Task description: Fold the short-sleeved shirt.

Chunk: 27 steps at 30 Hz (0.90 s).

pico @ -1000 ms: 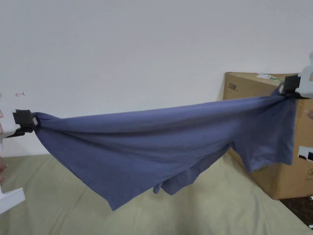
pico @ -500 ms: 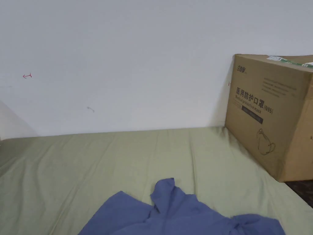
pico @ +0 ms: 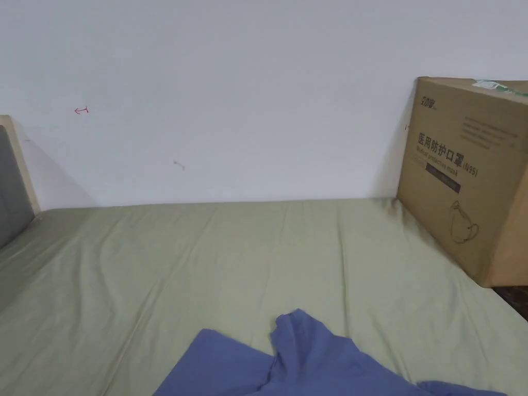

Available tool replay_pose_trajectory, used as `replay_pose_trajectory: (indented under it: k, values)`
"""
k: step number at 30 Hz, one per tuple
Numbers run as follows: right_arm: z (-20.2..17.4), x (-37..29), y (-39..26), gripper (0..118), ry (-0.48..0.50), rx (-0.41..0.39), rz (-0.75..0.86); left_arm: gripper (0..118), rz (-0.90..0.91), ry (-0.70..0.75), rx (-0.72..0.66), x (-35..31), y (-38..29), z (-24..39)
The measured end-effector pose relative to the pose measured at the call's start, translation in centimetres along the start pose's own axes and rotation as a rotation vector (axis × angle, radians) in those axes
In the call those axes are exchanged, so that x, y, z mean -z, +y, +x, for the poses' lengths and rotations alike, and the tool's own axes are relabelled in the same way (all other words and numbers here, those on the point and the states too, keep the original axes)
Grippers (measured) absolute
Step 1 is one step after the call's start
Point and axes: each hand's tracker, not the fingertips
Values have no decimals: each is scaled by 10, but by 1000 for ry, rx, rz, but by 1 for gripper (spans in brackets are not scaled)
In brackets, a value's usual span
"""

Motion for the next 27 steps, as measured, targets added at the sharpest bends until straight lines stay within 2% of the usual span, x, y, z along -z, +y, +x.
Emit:
replay_pose_trajectory:
  k: [5, 6, 7, 8, 9, 10, 11, 12, 15, 17, 20, 21, 22, 23, 24, 27]
  values:
    - [-17, -12, 3, 10, -37, -41, 3, 13, 34, 40, 114, -11, 2, 13]
    - [-21, -19, 4, 13, -38, -47, 14, 16, 46, 41, 117, -15, 3, 15]
    - [-22, -24, 5, 22, -36, -49, 17, 23, 85, 48, 123, -21, 4, 15]
    - [-22, -28, 6, 45, -33, -45, 21, 38, 110, 53, 124, -26, 5, 15]
    - [-22, -33, 7, 73, -28, -32, 27, 69, 117, 55, 112, -34, 5, 16]
    - [-21, -40, 7, 88, -20, -5, 46, 99, 132, 59, 95, -40, 6, 14]
    - [-22, -45, 8, 99, -1, 23, 68, 118, 150, 56, 74, -46, 6, 12]
    - [-24, -53, 8, 107, 26, 53, 96, 113, 235, 2, 42, -59, 2, 12]
    - [-32, -74, 10, 108, 78, 102, 200, 113, 310, 2, -20, -100, -6, 40]
    - [-45, -87, 13, 108, 91, 106, 265, 113, 387, 4, -25, -110, -2, 36]
    - [-75, -108, 20, 106, 97, 69, 347, 111, 448, 34, -23, -131, -4, 52]
    - [-86, -114, 22, 94, 104, 55, 381, 97, 471, 37, -21, -137, -6, 55]
    - [-88, -116, 27, 73, 128, 38, 414, 74, 492, 30, -17, -139, -6, 58]
    - [-95, -119, 30, 40, 149, 25, 440, 38, 494, 32, -17, -141, -6, 63]
    - [-105, -122, 34, 0, 161, 9, 464, 0, 487, 31, -13, -140, -4, 67]
    - [-128, -122, 47, 0, 208, -28, 474, 1, 378, 142, 29, -123, 5, 49]
